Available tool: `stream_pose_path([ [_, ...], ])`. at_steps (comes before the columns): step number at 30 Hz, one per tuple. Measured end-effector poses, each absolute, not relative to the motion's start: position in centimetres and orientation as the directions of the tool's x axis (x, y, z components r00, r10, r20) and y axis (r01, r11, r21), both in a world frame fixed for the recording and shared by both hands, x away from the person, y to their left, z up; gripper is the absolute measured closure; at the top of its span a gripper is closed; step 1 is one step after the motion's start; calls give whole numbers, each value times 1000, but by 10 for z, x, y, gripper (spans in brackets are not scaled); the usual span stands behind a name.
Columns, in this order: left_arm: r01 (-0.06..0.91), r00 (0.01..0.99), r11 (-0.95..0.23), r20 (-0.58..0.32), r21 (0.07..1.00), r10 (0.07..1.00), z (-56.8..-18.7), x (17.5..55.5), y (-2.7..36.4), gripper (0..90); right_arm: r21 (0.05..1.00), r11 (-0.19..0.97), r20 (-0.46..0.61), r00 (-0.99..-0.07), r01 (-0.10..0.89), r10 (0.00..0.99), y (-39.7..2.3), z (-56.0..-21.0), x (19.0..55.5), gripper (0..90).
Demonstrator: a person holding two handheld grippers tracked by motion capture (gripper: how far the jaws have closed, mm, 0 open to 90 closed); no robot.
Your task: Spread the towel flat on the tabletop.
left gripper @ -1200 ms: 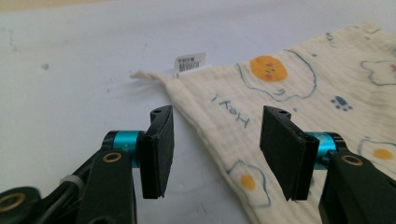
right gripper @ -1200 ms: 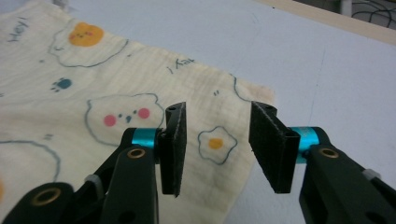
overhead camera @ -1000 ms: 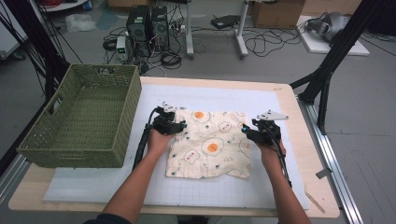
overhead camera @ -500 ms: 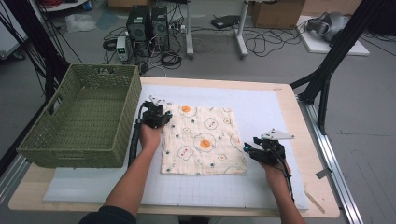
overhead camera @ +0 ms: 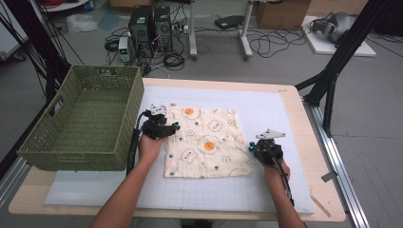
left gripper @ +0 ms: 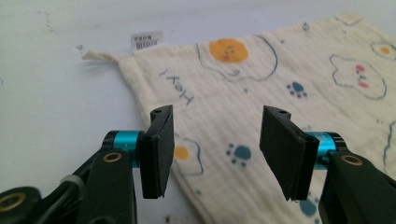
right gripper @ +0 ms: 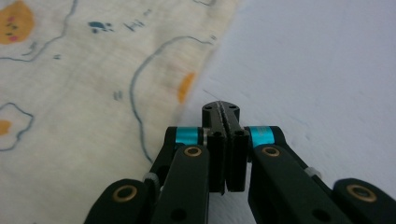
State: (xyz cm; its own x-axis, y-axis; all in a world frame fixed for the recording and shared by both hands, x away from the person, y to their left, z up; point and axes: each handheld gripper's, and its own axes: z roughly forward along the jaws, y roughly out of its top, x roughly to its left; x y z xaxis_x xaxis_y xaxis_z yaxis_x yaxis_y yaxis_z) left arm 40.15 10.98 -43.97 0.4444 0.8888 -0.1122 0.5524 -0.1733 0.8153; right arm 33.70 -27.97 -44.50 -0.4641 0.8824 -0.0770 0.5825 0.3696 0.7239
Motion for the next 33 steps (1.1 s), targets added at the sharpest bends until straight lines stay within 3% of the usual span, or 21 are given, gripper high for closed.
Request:
stream_pose_path([
  [2,574,460,-197,-114,795,880,-441,398,111,442,722,359,-76,-448,592,891,-286,-443,333,895],
  [9,535,526,-246,-91,808,846,-443,367,113,438,793,319,-14,-508,519,861,-297,-433,311,649],
  [15,511,576,-305,-57,803,816,-441,338,116,429,786,322,22,-545,528,838,-298,-434,297,608],
  [21,528,588,-298,-89,795,804,-450,318,123,450,764,375,5,-587,525,810,-278,-438,290,563],
  [24,522,605,-307,-92,796,791,-451,312,124,483,734,413,-10,-599,539,801,-270,-443,290,578],
  [27,480,643,-377,-25,792,765,-451,304,117,534,723,412,18,-611,555,791,-270,-445,290,695],
  [28,470,657,-388,-21,793,754,-451,301,116,599,721,405,33,-611,563,791,-270,-445,289,743],
  [30,448,675,-414,5,792,738,-450,296,114,810,712,410,38,-614,570,788,-269,-443,288,839],
  [33,450,668,-429,25,783,744,-448,292,115,864,697,428,32,-621,575,783,-269,-441,283,865],
])
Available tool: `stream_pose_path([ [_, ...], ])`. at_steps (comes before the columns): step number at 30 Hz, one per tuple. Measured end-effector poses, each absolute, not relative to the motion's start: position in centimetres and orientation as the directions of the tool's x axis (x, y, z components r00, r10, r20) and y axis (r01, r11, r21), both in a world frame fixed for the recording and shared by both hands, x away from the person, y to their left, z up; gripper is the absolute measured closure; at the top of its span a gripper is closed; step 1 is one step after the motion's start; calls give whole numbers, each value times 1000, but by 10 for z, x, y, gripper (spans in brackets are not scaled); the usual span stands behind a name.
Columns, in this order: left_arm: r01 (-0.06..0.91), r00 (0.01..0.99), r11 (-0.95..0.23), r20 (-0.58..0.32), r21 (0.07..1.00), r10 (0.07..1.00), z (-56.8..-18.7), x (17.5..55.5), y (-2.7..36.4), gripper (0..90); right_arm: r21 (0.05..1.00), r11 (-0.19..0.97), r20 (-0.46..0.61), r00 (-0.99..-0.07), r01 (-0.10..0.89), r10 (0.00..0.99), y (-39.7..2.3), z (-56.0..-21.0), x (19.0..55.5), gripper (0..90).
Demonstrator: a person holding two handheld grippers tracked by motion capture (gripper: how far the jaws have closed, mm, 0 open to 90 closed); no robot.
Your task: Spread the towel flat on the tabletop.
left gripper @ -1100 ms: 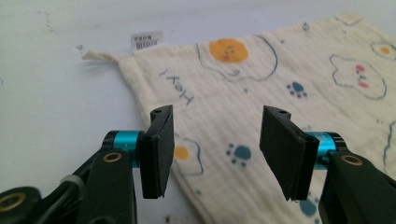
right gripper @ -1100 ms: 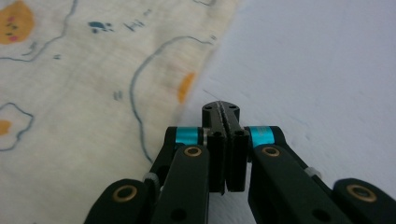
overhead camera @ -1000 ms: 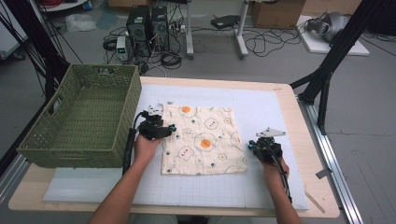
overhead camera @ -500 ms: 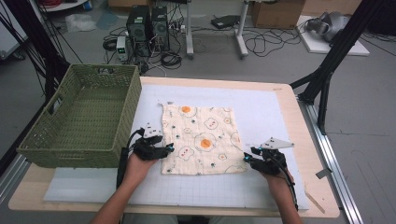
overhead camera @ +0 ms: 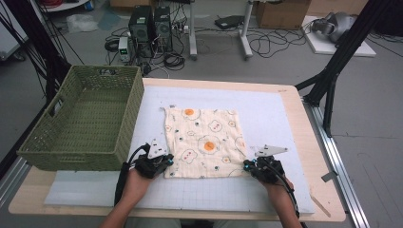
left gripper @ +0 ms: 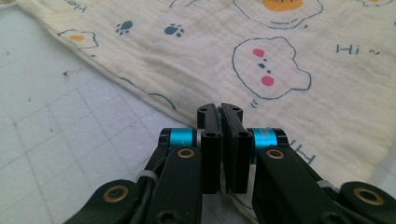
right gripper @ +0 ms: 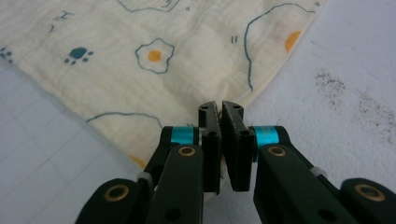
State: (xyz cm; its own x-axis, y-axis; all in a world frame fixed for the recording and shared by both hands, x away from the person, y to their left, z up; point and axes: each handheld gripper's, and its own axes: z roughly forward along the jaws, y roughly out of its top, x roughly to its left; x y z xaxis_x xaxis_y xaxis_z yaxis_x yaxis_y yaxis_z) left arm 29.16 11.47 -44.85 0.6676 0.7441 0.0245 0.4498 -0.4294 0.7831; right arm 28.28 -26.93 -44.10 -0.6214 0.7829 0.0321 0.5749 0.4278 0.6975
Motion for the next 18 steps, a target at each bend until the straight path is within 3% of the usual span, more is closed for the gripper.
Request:
stream_pose_path([
  [10,468,686,-435,-7,769,727,-445,287,132,850,648,496,17,-662,578,750,-262,-433,248,867],
  [11,474,682,-423,-17,772,731,-445,287,133,796,650,494,16,-660,577,751,-261,-432,245,844],
  [13,509,655,-359,-81,782,751,-445,290,137,590,672,470,16,-646,572,763,-263,-430,246,732],
  [16,512,631,-292,-123,808,766,-443,293,141,482,722,416,-5,-597,552,802,-270,-425,259,587],
  [18,512,616,-261,-139,818,775,-443,294,143,464,737,398,-27,-564,547,825,-271,-425,275,536],
])
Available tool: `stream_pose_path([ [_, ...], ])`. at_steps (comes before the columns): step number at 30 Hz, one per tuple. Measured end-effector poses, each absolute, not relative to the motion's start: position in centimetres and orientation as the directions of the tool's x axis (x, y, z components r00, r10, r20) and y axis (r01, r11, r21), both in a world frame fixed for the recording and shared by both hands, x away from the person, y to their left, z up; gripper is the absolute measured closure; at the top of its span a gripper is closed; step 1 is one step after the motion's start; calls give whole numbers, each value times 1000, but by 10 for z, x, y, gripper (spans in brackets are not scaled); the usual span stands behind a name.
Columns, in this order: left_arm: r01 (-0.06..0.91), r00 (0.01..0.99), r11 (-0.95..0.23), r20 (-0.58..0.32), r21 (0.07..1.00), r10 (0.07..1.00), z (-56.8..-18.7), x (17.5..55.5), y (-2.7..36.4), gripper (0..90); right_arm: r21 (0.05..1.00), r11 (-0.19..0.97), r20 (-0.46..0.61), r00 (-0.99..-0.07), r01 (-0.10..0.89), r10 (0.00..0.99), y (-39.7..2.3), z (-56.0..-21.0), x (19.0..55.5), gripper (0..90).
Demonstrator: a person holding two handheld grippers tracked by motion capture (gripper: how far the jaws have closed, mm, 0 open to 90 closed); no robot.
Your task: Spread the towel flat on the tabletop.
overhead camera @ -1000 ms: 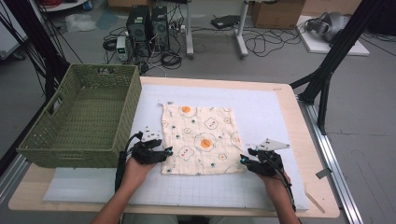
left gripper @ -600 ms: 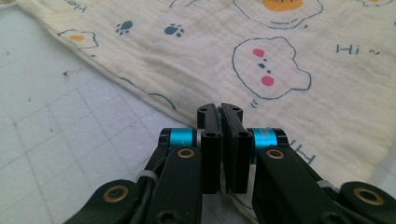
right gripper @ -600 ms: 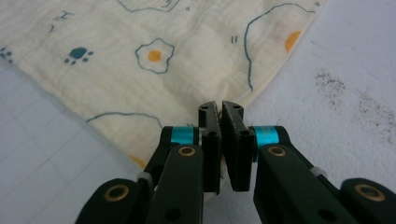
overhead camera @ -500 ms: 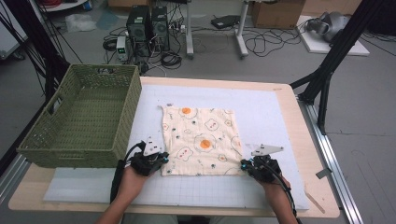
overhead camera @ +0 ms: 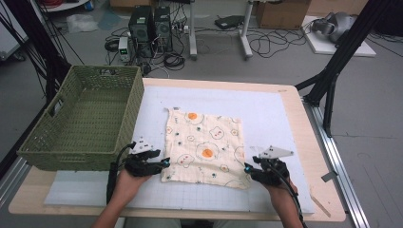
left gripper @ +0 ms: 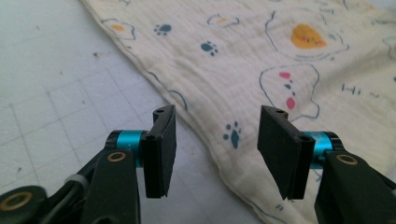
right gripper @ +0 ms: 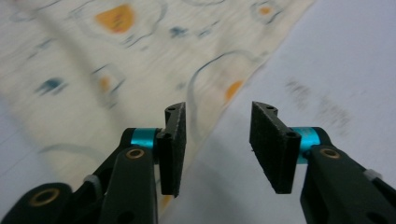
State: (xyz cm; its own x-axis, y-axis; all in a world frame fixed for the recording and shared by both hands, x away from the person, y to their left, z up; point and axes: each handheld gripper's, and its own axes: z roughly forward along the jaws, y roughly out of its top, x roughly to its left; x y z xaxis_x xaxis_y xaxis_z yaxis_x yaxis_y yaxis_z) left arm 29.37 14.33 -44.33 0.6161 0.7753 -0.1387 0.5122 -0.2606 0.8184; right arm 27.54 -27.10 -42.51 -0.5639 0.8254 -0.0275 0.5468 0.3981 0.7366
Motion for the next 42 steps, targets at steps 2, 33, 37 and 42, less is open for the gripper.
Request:
stream_pose_path([
  [2,511,611,-247,-146,823,778,-444,295,144,457,742,383,-38,-536,551,844,-270,-427,297,520],
  [33,499,609,-247,-134,830,781,-450,298,137,473,809,347,-59,-523,473,850,-268,-424,324,551],
  [37,487,615,-246,-129,838,778,-449,298,135,472,811,340,-10,-571,475,821,-269,-434,291,598],
  [42,474,617,-231,-134,850,776,-447,298,137,465,750,422,4,-641,509,767,-256,-445,279,710],
])
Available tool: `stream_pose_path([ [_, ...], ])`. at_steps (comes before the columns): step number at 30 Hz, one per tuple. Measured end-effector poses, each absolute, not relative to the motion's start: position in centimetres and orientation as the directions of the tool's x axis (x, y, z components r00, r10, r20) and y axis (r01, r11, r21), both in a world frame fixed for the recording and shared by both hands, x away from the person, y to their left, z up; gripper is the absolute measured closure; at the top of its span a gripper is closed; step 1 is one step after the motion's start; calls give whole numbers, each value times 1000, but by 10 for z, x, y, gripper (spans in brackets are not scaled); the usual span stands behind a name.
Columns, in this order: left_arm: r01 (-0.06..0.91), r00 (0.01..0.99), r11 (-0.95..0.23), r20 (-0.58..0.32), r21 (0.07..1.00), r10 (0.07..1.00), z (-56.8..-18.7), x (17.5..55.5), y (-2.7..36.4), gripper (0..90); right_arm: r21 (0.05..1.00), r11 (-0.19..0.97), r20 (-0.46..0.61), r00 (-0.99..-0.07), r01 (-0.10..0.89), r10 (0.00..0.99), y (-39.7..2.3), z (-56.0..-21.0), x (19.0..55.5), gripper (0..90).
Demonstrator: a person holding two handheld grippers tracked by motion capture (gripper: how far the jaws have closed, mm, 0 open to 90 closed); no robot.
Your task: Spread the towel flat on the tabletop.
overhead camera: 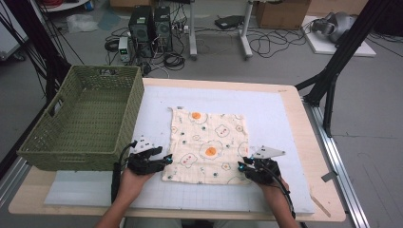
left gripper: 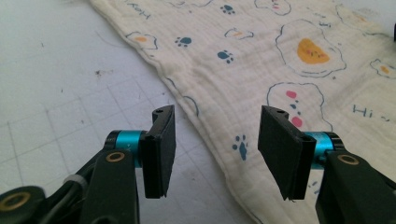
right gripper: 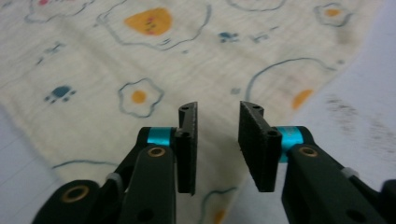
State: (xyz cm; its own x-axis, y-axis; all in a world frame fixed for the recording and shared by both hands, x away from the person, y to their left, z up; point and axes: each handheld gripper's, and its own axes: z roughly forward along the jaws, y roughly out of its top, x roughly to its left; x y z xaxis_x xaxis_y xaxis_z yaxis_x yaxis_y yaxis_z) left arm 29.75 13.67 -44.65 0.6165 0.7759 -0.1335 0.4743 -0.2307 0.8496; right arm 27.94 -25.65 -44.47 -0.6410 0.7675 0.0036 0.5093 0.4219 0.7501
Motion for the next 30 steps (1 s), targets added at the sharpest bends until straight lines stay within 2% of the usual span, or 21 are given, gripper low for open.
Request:
stream_pose_path([
  [4,469,619,-222,-139,855,773,-446,297,137,459,739,430,15,-652,518,758,-254,-446,276,812],
  [6,469,620,-226,-136,854,773,-446,297,138,459,725,463,-21,-655,510,755,-254,-445,275,853],
  [8,465,625,-233,-131,854,769,-446,296,137,469,695,511,-85,-648,505,757,-253,-441,273,869],
  [10,452,634,-247,-114,857,765,-446,294,137,528,676,534,-132,-630,507,765,-254,-440,268,871],
  [12,444,640,-260,-100,858,762,-446,293,138,569,685,502,-100,-613,529,784,-258,-440,266,854],
  [15,437,639,-260,-94,861,764,-445,293,138,591,725,464,-76,-611,508,788,-263,-437,266,741],
  [17,428,640,-253,-94,868,763,-445,293,139,590,770,427,-79,-594,474,801,-266,-432,265,579],
  [18,422,642,-243,-98,873,760,-445,293,139,578,788,402,-77,-574,466,816,-268,-430,265,531],
  [20,400,661,-224,-110,889,743,-445,294,142,497,811,360,-69,-535,461,842,-272,-427,266,424],
  [25,287,723,-163,-102,944,684,-445,293,151,482,845,315,-61,-507,432,860,-284,-426,268,284],
  [27,276,723,-147,-104,950,683,-444,292,152,483,867,289,-56,-496,407,867,-289,-424,268,237],
  [30,294,701,-125,-125,948,702,-441,292,152,380,890,247,-33,-487,383,873,-295,-421,267,193],
])
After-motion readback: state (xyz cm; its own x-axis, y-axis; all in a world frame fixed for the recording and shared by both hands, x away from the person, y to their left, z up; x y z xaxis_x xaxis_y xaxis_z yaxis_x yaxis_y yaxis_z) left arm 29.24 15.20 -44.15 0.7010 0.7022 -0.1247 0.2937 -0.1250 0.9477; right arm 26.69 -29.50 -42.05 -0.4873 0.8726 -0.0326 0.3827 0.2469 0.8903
